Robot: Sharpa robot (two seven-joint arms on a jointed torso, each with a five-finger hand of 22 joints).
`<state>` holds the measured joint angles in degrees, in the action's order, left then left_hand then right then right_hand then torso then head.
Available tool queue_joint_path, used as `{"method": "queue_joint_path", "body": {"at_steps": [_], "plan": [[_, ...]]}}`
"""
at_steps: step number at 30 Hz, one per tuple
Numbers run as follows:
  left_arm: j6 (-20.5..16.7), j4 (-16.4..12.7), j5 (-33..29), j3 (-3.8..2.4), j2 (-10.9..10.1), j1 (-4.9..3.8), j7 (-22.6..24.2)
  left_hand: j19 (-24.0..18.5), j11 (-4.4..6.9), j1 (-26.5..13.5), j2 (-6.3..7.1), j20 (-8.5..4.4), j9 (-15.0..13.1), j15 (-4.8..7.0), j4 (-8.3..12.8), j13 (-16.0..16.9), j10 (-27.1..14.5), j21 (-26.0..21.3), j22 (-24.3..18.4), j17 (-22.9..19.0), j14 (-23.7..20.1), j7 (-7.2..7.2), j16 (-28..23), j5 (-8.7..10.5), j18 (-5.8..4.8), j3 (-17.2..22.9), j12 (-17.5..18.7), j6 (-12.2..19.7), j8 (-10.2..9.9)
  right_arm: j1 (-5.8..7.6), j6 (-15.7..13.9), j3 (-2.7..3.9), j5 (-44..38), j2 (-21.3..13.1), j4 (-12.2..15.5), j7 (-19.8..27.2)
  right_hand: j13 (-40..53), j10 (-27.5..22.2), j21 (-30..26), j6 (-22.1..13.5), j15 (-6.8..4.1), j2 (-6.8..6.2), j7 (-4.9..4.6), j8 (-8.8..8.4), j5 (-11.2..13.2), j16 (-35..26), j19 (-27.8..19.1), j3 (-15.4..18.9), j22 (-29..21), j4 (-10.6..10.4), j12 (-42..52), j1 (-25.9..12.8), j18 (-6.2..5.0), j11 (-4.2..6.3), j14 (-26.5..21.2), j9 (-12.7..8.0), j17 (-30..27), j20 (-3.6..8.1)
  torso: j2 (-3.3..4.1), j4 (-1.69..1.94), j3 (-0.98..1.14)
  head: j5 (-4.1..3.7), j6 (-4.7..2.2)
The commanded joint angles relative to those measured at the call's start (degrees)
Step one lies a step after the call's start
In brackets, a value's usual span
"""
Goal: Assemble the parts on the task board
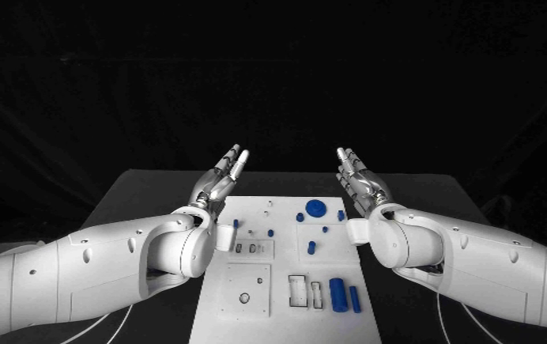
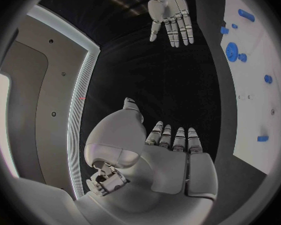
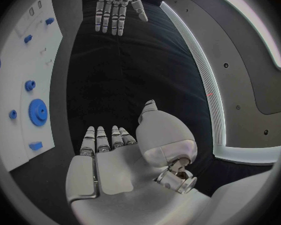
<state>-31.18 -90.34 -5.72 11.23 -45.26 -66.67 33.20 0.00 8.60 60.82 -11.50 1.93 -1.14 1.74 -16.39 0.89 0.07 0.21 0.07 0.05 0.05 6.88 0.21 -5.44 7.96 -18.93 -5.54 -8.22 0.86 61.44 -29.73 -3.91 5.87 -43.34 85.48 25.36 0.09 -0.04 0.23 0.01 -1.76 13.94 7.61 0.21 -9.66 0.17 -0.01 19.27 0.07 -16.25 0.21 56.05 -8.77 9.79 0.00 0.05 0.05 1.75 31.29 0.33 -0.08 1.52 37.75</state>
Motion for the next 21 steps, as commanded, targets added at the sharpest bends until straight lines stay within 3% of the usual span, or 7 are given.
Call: {"method": "queue_joint_path", "body": {"at_steps": [1, 7, 10, 12, 13, 15, 21], "plan": [[8.6, -0.2, -3.6, 0.72, 0.0, -0.69, 4.6, 0.0, -0.13, 1.3, 0.5, 2.86, -0.1, -0.11, -0.3, 0.0, 0.0, -0.2, -0.1, -0.1, 0.0, 0.55, -0.2, 0.74, 1.28, -0.3, 0.2, -0.3, 0.3, 0.3, 13.8, -0.58, 4.7, 0.4, -1.0, -3.5, -0.1, 0.0, -0.2, 0.0, -8.35, -0.03, -0.53, -0.21, 0.4, -0.2, 0.0, 0.8, -0.1, -0.3, -0.2, 2.1, -1.23, -0.98, 0.0, -0.1, -0.1, 2.23, 0.0, 0.02, -0.01, 0.0, 0.02], [9.3, -0.3, -3.9, 1.15, 0.0, -0.95, 4.9, 0.0, -3.35, 1.1, 2.36, 5.6, -0.2, -1.78, -0.3, 0.0, 0.0, -0.2, -0.1, -0.1, 0.0, 1.71, -0.2, 2.49, 1.89, 0.7, 0.2, -0.8, 0.4, 0.64, 19.9, -1.54, 6.8, 0.7, -2.1, -5.1, -0.1, 0.0, -0.2, 0.0, -5.94, -0.45, -1.59, -0.21, 0.9, -0.2, 0.0, 0.6, -0.1, -0.3, -0.2, 2.9, -1.33, -2.83, 0.0, -0.1, -0.1, -0.27, 0.0, 0.02, -0.01, 0.0, 0.02], [9.3, -0.3, -3.9, 1.15, 0.0, -0.95, 4.9, 0.0, -5.52, 0.9, 3.34, 6.6, -0.3, -3.12, -0.4, 0.2, 0.2, -0.2, -0.1, -0.1, 0.0, 1.85, -0.2, 2.65, 2.19, 1.5, -0.6, -2.1, 0.6, 0.7, 21.1, -1.74, 7.3, 0.8, -2.4, -5.4, -0.1, 0.0, -0.2, 0.0, -2.87, -0.64, -2.37, -0.21, 0.7, -0.2, 0.0, 0.4, -0.1, -0.3, -0.2, 3.5, -0.82, -4.51, 0.0, -0.1, -0.1, -2.64, 0.0, 0.02, -0.01, 0.0, 0.02], [9.3, -0.3, -3.9, 1.15, 0.0, -0.95, 4.9, 0.2, -6.91, 0.8, 3.51, 7.35, -0.7, -4.2, -0.4, 0.4, 0.5, 0.0, 0.1, -0.1, 0.0, 3.18, -0.2, 2.61, 2.35, 2.2, -2.0, -4.7, 1.2, 0.72, 21.4, -1.78, 7.4, 0.8, -2.4, -5.5, -0.1, 0.0, -0.2, 0.8, 2.35, -0.77, -3.38, 0.21, 0.3, -0.2, 0.0, 0.2, -0.1, -0.3, -0.2, 4.2, 0.29, -5.22, 0.0, 0.2, -0.1, -6.87, 0.0, 0.02, -0.01, 0.0, 0.02], [14.1, 1.7, 10.1, 1.16, -0.9, -0.64, 5.1, 0.3, -7.28, 0.8, 3.47, 7.57, -0.8, -4.48, -0.4, 0.5, 0.6, 0.1, 0.2, -0.1, 0.0, 3.56, -0.2, 2.6, 2.36, 2.4, -2.5, -5.6, 1.4, 0.88, 28.9, -1.78, 0.3, -1.3, -4.0, -6.8, -0.1, 0.0, -0.2, 1.0, 4.0, -0.82, -3.53, 0.3, 0.3, -0.2, 0.0, 0.1, -0.1, -0.3, -0.2, 4.4, 0.49, -5.48, 0.0, 0.3, -0.1, -8.34, 0.77, 0.52, -0.29, -0.04, 2.92], [14.0, 1.7, 11.4, 1.17, -1.0, -0.64, 5.1, 1.0, -8.21, 1.1, 3.23, 8.14, -1.0, -5.09, -0.3, 0.8, 1.5, 0.6, 0.6, 0.0, 0.0, 4.0, -0.1, 2.39, 2.41, 3.0, -4.9, -8.6, 1.8, 0.95, 29.6, -1.79, -2.0, -1.7, -4.1, -6.5, -0.1, 0.0, -0.2, 1.3, 7.44, -1.19, -3.3, 0.49, -0.1, -0.2, 0.0, -0.2, -0.1, -0.2, -0.2, 5.4, -0.06, -7.53, 0.0, 0.4, -0.1, -12.87, 0.92, 0.57, -0.37, 0.11, 3.65], [13.1, 1.1, 14.9, 1.17, -2.2, -0.64, 5.1, 2.3, -9.89, 3.3, 2.97, 9.36, -0.9, -5.92, -0.3, 1.1, 3.1, 1.6, 1.2, 0.5, 1.3, 2.65, 0.7, 0.23, 2.42, 3.6, -8.6, -10.1, 1.4, 1.16, 30.6, -1.79, -10.5, -2.7, -4.2, -5.2, 0.0, 0.1, 1.0, 3.2, 9.58, -2.36, -4.86, 1.4, -1.9, 0.0, 1.9, -1.3, 0.7, 0.0, -0.1, 9.3, -1.67, -9.17, 0.2, 0.8, 0.0, -18.02, 1.05, 0.52, -0.56, 0.79, 6.1]]}}
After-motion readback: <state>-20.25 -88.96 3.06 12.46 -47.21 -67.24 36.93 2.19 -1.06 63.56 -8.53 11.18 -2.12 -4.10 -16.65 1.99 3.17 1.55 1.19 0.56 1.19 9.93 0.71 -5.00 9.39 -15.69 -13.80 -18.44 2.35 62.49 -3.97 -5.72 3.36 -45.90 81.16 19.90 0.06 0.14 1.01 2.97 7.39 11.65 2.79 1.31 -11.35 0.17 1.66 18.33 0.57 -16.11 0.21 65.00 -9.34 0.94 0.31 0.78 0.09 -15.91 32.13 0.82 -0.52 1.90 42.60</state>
